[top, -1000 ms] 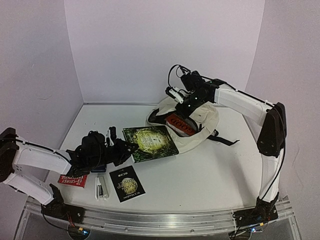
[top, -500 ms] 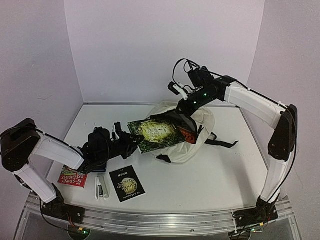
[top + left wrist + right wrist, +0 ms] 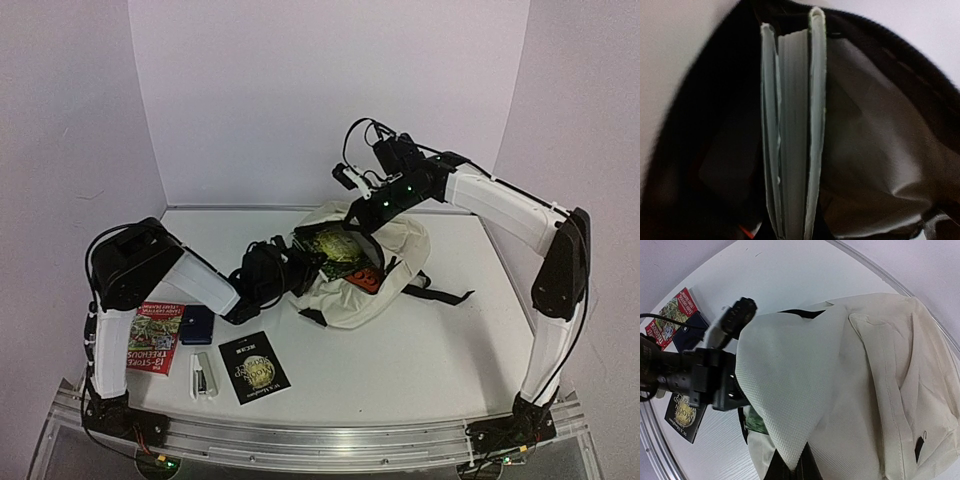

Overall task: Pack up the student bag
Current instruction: Place the book in the student bag.

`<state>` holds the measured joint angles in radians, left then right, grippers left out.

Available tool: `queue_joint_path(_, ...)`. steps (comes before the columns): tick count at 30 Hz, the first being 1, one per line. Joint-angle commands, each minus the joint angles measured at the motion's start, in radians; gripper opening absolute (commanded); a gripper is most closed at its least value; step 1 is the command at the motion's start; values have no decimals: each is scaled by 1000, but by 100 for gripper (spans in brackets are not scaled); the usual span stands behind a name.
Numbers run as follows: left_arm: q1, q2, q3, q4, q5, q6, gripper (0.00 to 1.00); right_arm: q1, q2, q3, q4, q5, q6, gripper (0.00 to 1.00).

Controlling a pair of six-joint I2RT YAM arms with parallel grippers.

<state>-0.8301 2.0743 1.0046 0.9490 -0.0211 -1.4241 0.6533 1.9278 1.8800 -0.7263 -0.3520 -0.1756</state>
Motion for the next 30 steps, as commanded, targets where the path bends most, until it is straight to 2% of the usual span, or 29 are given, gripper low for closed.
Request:
queue_joint_path(1,-13,70,196,102,-19,-12,14,6,28,82,48,-30,25,0)
queue_joint_path(4,-19,78,222,37,-13,2,35,5,48,98,49,-5,16,0)
queue_joint_path(7,-37,8,205,-84,-31,83,48,2,62,99,52,9,13,0)
queue_joint_path(10,-60,-83,203,-258,-66,178,56,-7,77,100,56,9,19,0)
queue_joint_path(13,-73,-154,200,-446,-107,213,59,-22,88,108,61,-3,33,0)
queue_joint_path(15,-74,-182,194,-528,-123,205,55,-32,90,113,63,-13,44,0)
queue_joint_path(19,-73,-168,195,-556,-104,197,42,-41,86,116,65,-29,53,0)
queue_joint_path(26,-34,-7,303,-473,29,167,7,-47,73,100,68,-50,62,0)
queue_joint_path(28,-26,31,370,-483,60,202,3,-50,75,96,68,-48,62,0)
queue_joint_path(30,-33,46,459,-567,46,275,6,-61,83,97,71,-48,63,0)
